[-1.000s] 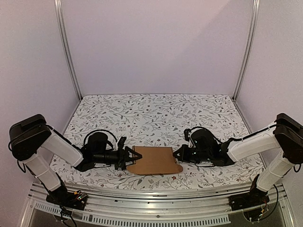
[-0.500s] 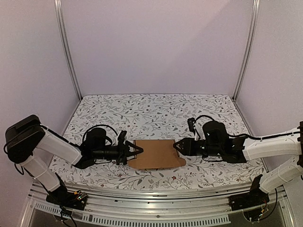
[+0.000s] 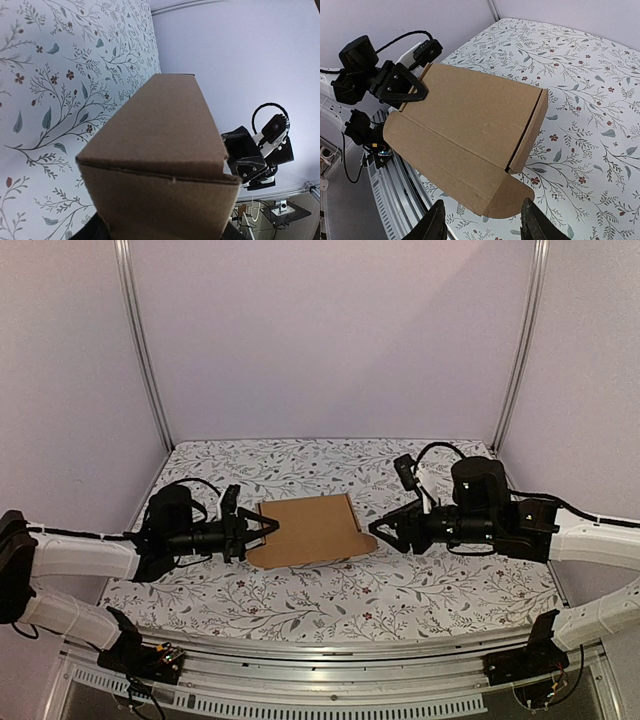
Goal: Fold the paper box
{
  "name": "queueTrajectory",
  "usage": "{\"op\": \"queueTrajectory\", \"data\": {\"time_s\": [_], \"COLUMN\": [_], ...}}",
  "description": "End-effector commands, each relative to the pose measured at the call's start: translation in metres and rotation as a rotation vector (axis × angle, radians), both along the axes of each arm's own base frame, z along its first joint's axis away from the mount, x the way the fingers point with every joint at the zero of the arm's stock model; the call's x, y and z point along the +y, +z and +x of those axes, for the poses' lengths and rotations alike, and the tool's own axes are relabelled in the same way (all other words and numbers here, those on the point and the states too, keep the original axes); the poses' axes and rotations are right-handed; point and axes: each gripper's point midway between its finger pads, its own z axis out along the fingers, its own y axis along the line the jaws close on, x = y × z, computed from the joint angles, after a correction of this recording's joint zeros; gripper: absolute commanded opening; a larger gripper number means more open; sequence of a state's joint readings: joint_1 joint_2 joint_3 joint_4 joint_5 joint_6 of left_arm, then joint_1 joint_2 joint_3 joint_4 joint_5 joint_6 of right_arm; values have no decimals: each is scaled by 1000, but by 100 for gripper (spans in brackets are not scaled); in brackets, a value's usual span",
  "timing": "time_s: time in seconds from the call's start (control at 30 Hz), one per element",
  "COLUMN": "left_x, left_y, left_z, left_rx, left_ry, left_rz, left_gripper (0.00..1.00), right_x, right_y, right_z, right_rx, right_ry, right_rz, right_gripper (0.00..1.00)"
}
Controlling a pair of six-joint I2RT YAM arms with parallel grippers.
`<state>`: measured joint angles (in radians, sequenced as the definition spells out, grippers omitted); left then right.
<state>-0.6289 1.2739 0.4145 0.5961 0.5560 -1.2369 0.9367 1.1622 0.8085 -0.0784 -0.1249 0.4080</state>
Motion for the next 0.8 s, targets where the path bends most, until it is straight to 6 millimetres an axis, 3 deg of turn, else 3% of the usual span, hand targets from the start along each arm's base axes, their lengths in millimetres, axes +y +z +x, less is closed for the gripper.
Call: {"op": "queueTrajectory", "data": {"time_s": [0.0,0.23,0.4,0.57,0.77], "left_x": [15,26,36,41,42], "left_y": [12,49,66,83,83], "left_z": [-1,-20,-42,-61,-78], "left_rx": [21,12,-25,-24,53], "left_ry": [4,-56,-138,-230,-316], "left_rz": [36,-26,-22,-41,-75], "left_gripper": [38,37,37,35,35], "right_x": [-6,-1,6,8,21], "right_y": [10,36,36,40,44], "right_z": [-24,-33,-45,-50,-60], "right_rx": [-131,-462,-657,-852,-1173], "right_ry": [152,311,483,569,539], "right_rz": [-141,-245,-299,-386,-519], "right_gripper": [52,78,97,99,99]}}
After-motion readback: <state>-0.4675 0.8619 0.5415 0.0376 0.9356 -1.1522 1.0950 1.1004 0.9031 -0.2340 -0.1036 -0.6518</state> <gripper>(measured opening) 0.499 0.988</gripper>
